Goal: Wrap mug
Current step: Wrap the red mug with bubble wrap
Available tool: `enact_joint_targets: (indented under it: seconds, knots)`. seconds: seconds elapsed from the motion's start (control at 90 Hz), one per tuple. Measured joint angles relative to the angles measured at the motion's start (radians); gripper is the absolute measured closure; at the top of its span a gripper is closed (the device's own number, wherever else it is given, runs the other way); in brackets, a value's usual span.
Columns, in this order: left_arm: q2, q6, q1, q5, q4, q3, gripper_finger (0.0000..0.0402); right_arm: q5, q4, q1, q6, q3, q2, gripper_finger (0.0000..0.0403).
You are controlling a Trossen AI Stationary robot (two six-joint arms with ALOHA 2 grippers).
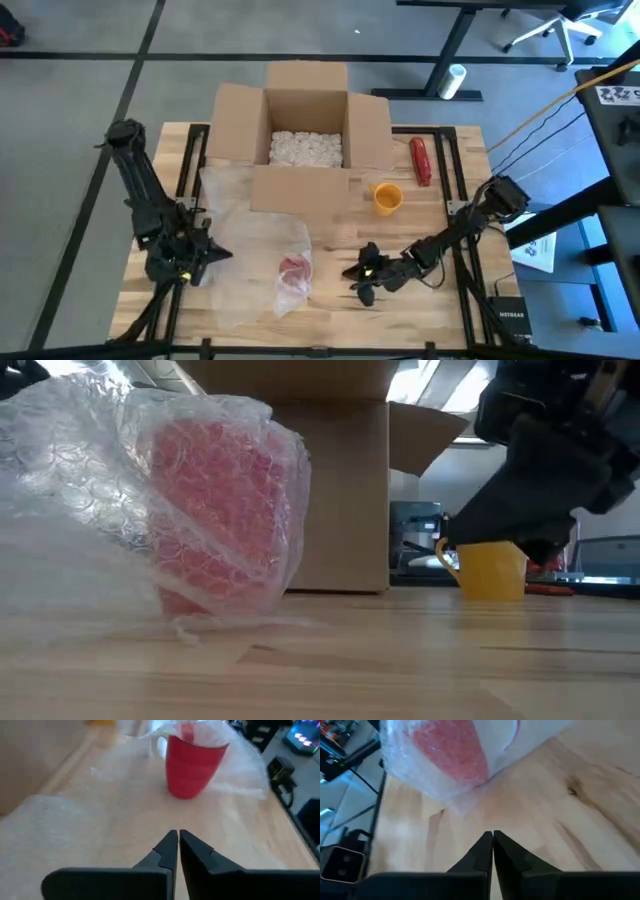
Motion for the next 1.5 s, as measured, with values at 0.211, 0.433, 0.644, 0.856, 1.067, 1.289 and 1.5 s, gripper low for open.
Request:
enact_joint_targets:
  seconds: [0.211, 0.433, 0.644, 0.856, 1.067, 1.289, 1.5]
  knots:
    - [-0.003, 0.100, 0.230, 0.230, -0.002, 0.000, 0.0402, 0.000, 0.007, 0.000, -0.006, 0.013, 0.000, 0.0403]
    - [-0.003, 0.221, 0.405, 0.256, -0.005, 0.000, 0.0402, 0.002, -0.003, 0.000, -0.008, 0.014, 0.000, 0.0403]
    - [-0.003, 0.224, 0.484, 0.257, -0.007, 0.000, 0.0402, 0.001, -0.004, 0.000, -0.038, 0.014, 0.000, 0.0403]
    - [-0.003, 0.176, 0.522, 0.315, -0.048, 0.000, 0.0382, 0.000, -0.004, 0.000, -0.061, 0.014, 0.000, 0.0403]
    - [-0.003, 0.086, 0.545, 0.350, -0.108, 0.000, 0.0330, -0.005, -0.004, 0.000, -0.062, 0.014, 0.000, 0.0403]
    - [-0.002, 0.076, 0.568, 0.351, -0.260, 0.000, 0.0284, -0.005, -0.004, 0.000, -0.062, 0.014, 0.001, 0.0403]
    - [0.001, -0.073, 0.571, 0.475, -0.422, 0.000, 0.0271, -0.004, -0.003, 0.000, -0.062, 0.014, 0.001, 0.0403]
